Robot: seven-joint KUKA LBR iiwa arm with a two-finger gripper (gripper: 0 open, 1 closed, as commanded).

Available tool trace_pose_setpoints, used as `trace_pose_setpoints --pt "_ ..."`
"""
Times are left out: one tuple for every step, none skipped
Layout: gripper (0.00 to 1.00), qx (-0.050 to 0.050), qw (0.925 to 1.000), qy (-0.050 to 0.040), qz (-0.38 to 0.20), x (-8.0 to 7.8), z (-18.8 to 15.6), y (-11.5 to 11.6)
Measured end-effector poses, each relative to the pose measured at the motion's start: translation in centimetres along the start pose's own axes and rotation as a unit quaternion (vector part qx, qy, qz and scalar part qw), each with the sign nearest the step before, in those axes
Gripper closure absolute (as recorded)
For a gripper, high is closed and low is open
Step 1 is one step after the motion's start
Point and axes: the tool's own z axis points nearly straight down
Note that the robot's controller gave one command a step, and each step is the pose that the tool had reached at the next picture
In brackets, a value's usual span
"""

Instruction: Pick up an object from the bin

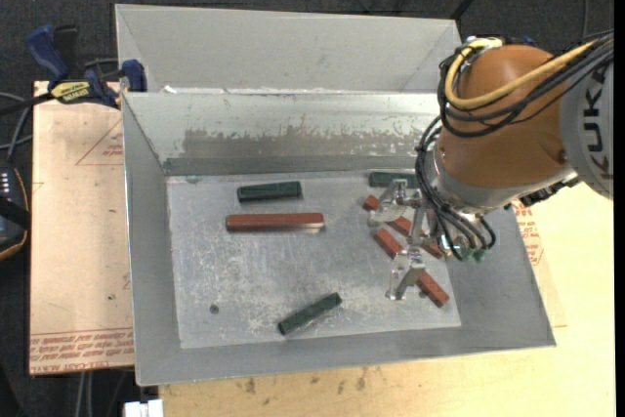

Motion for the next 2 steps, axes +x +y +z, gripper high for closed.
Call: trace_pose_setpoints --pt "0.0 0.0 1.0 -0.0038 0.0 -0.1 -0.3 0.0" --pt "0.0 0.0 0.9998 -0.0065 -0.018 0.1 5.8 0.6"
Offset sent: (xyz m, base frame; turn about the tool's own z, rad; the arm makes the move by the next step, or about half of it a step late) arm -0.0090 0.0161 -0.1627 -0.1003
